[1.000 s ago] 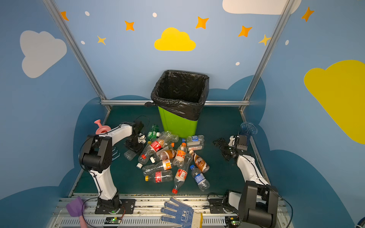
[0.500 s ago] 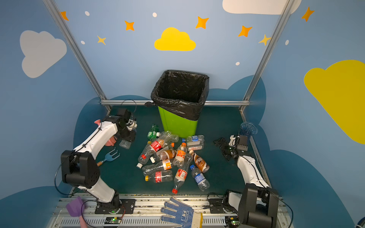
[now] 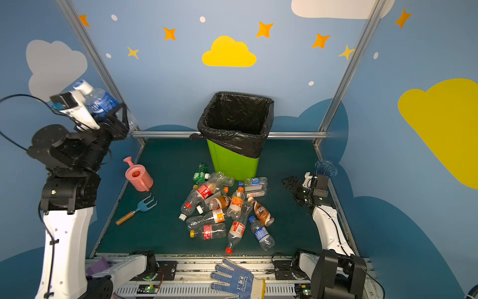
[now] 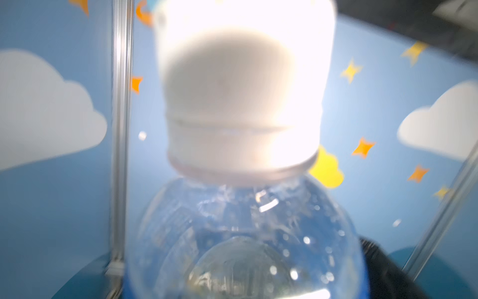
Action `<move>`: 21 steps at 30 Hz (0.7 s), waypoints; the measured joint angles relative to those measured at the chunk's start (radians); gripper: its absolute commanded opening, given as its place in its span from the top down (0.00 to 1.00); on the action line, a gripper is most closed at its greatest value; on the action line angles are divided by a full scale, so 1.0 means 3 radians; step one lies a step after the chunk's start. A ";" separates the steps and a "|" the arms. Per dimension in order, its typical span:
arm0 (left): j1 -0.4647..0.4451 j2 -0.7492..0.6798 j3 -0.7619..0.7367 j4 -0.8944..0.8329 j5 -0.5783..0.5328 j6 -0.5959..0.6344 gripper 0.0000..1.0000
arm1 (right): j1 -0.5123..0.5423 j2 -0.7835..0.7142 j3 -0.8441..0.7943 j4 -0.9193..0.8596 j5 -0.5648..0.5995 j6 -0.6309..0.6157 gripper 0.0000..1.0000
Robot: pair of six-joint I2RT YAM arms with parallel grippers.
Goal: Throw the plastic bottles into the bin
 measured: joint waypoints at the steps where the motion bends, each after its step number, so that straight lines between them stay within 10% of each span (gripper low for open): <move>1: -0.0062 0.0114 0.0074 0.0154 0.0083 -0.0122 0.41 | -0.0011 -0.0034 0.0000 0.0000 0.0003 0.0000 0.02; 5: -0.0713 0.1102 0.1038 -0.0060 0.0240 -0.0145 0.25 | -0.0051 -0.0122 -0.0001 0.0000 0.0001 0.0000 0.02; 8: -0.1232 0.2415 0.2706 -0.0913 0.0224 0.0055 0.21 | -0.0066 -0.0137 0.0000 -0.0006 -0.0015 0.0000 0.02; 10: -0.1415 0.3141 0.3714 -0.1410 0.0251 0.0137 0.01 | -0.0076 -0.0153 -0.0001 -0.0028 -0.0028 -0.0001 0.02; 17: -0.1470 0.1962 0.1620 -0.0782 0.0032 0.0174 0.00 | -0.0116 -0.0318 -0.0001 -0.0106 -0.0037 -0.0001 0.02; 21: -0.1472 0.1390 0.1706 -0.0374 -0.0065 0.0276 0.00 | -0.0116 -0.0324 -0.0001 -0.0116 -0.0071 -0.0003 0.02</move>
